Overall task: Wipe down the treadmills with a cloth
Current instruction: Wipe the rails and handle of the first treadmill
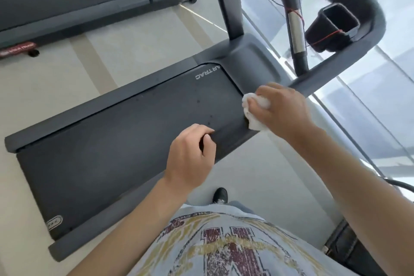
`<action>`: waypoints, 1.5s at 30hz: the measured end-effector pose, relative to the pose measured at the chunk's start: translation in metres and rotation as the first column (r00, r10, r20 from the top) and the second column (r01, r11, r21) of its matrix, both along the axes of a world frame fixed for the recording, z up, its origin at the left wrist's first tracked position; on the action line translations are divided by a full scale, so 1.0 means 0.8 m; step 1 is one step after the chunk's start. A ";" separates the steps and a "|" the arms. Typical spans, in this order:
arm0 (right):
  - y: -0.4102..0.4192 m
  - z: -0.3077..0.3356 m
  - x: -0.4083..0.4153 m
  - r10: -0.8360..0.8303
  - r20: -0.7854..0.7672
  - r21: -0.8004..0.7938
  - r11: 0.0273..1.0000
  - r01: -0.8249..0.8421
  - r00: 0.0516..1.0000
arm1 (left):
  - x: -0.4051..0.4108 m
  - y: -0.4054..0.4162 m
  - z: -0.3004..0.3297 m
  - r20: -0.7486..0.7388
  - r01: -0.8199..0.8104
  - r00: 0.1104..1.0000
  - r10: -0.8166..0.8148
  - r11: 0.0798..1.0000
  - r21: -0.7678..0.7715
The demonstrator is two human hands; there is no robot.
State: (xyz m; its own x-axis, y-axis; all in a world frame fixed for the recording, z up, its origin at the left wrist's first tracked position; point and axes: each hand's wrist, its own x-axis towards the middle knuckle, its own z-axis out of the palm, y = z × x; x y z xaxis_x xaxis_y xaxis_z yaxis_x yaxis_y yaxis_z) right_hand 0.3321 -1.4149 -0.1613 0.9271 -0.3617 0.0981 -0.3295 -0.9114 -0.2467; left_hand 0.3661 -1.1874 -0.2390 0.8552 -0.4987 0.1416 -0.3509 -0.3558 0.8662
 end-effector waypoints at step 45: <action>-0.090 -0.034 0.067 0.777 -0.014 0.143 0.624 -0.768 0.629 | -0.042 -0.151 0.021 0.603 -0.727 0.661 0.447 0.582 0.365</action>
